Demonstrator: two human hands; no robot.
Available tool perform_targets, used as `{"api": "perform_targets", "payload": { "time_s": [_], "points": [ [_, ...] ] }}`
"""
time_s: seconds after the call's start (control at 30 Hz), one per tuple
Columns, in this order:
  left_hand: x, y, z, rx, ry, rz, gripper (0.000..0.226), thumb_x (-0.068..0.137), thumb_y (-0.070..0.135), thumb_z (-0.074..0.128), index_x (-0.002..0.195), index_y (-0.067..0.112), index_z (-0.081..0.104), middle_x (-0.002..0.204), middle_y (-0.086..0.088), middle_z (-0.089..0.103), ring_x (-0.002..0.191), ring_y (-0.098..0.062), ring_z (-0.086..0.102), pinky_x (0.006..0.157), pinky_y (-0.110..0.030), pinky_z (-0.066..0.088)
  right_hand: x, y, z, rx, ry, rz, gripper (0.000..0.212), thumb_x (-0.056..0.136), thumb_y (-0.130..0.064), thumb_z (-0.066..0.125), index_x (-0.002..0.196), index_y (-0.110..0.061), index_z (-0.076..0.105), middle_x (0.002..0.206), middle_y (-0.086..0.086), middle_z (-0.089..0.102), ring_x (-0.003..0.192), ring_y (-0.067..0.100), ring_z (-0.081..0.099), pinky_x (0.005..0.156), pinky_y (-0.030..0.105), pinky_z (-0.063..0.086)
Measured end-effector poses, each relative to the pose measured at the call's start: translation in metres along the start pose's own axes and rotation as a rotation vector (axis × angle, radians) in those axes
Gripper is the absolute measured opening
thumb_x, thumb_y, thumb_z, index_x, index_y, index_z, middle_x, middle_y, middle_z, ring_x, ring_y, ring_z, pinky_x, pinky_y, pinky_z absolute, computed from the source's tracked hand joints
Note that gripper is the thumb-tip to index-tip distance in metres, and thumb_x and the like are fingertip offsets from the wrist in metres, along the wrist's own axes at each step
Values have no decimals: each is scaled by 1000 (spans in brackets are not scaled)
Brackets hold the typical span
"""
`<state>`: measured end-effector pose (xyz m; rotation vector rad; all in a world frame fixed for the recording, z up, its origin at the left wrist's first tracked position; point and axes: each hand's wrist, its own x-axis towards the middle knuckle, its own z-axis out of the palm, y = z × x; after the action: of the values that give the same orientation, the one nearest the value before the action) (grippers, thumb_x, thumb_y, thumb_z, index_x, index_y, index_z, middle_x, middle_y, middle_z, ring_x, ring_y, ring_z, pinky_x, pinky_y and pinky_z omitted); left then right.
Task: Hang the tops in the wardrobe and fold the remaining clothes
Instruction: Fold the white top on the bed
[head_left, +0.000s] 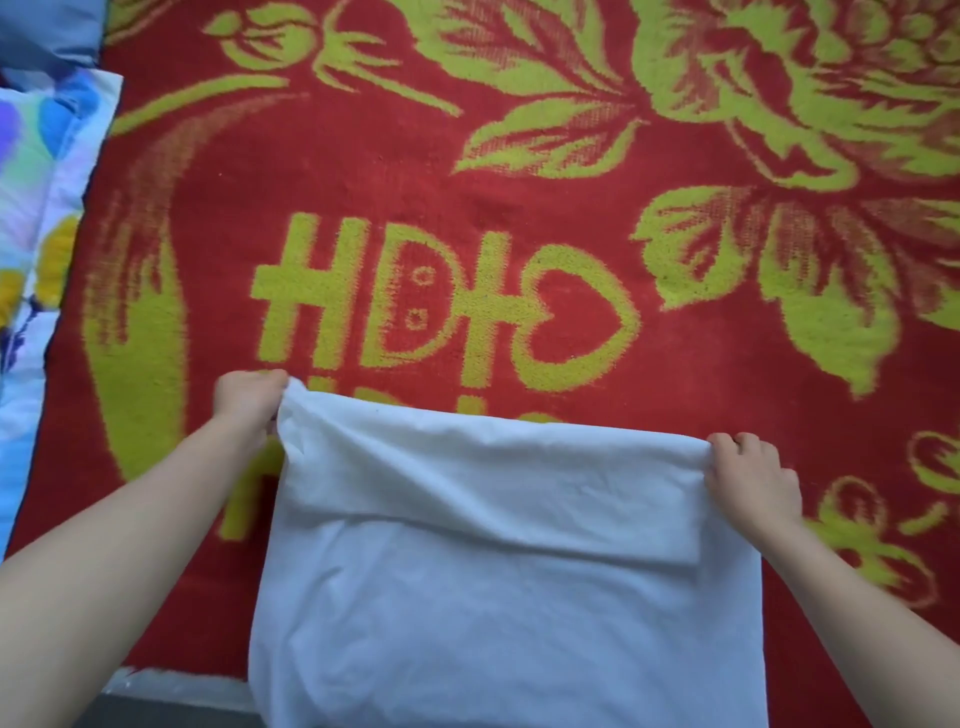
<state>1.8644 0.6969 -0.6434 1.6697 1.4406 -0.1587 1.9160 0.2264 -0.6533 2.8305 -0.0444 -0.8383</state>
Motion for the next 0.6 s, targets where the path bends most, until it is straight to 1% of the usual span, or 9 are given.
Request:
{"api": "perform_targets", "payload": {
  "time_s": [0.1, 0.17, 0.23, 0.27, 0.3, 0.4, 0.5, 0.53, 0.6],
  "points": [
    [-5, -15, -28, -387, 22, -360, 25, 81, 0, 41, 60, 11, 33, 25, 5, 34, 20, -8, 37, 30, -13, 38, -2, 4, 3, -18, -28, 6, 30, 92, -12, 42, 121, -19, 45, 122, 7, 42, 113, 29, 42, 84, 37, 40],
    [-6, -28, -34, -342, 55, -365, 24, 82, 1, 43, 61, 11, 36, 29, 3, 40, 20, -6, 40, 32, -16, 41, -4, 1, 3, -7, -37, 13, 30, 92, -12, 42, 121, -19, 44, 123, 7, 41, 112, 30, 42, 84, 37, 41],
    [-6, -33, -33, -197, 146, -189, 16, 83, 1, 50, 68, 7, 48, 45, -3, 54, 31, -8, 53, 45, -27, 45, -3, -2, 1, -2, -45, 20, 31, 91, -11, 42, 121, -18, 44, 123, 8, 41, 112, 31, 43, 84, 37, 40],
    [-3, -36, -31, -95, 197, -71, 4, 83, 2, 54, 80, 3, 55, 62, -7, 63, 50, -13, 64, 57, -35, 47, -3, -4, 1, -3, -43, 23, 31, 90, -10, 41, 120, -18, 45, 122, 8, 42, 112, 31, 43, 85, 37, 40],
    [2, -38, -30, 9, 255, 31, 15, 83, 4, 57, 98, 2, 57, 84, -13, 68, 77, -24, 68, 71, -40, 47, -3, -4, 0, -8, -35, 24, 32, 90, -9, 41, 121, -17, 45, 122, 9, 43, 112, 31, 42, 86, 38, 40],
    [7, -31, -21, 433, 102, 457, 56, 81, 9, 64, 134, 7, 44, 134, -19, 48, 123, -35, 43, 100, -44, 34, 0, -2, -3, -57, 5, 11, 39, 88, -11, 43, 126, -21, 43, 122, 8, 46, 115, 29, 41, 90, 38, 37],
    [0, -23, -7, 1152, -285, 834, 78, 80, 23, 64, 147, 25, 26, 154, -2, 24, 142, -21, 16, 110, -44, 17, -1, -1, -4, -118, 41, -12, 33, 89, -17, 45, 122, -22, 49, 118, 6, 49, 115, 27, 42, 90, 37, 36],
    [-3, -22, -2, 1370, -358, 866, 79, 81, 28, 61, 148, 29, 19, 154, 1, 23, 142, -17, 14, 112, -44, 14, -1, -1, -4, -124, 56, -21, 29, 90, -19, 46, 118, -21, 53, 116, 7, 50, 114, 27, 42, 90, 37, 35],
    [-5, -20, 3, 1609, -333, 859, 70, 84, 30, 54, 146, 29, 22, 142, 4, 41, 134, -16, 32, 111, -45, 15, -4, 2, -4, -122, 98, -41, 23, 90, -20, 47, 111, -17, 58, 115, 6, 54, 115, 27, 43, 90, 38, 32]
  ]
}}
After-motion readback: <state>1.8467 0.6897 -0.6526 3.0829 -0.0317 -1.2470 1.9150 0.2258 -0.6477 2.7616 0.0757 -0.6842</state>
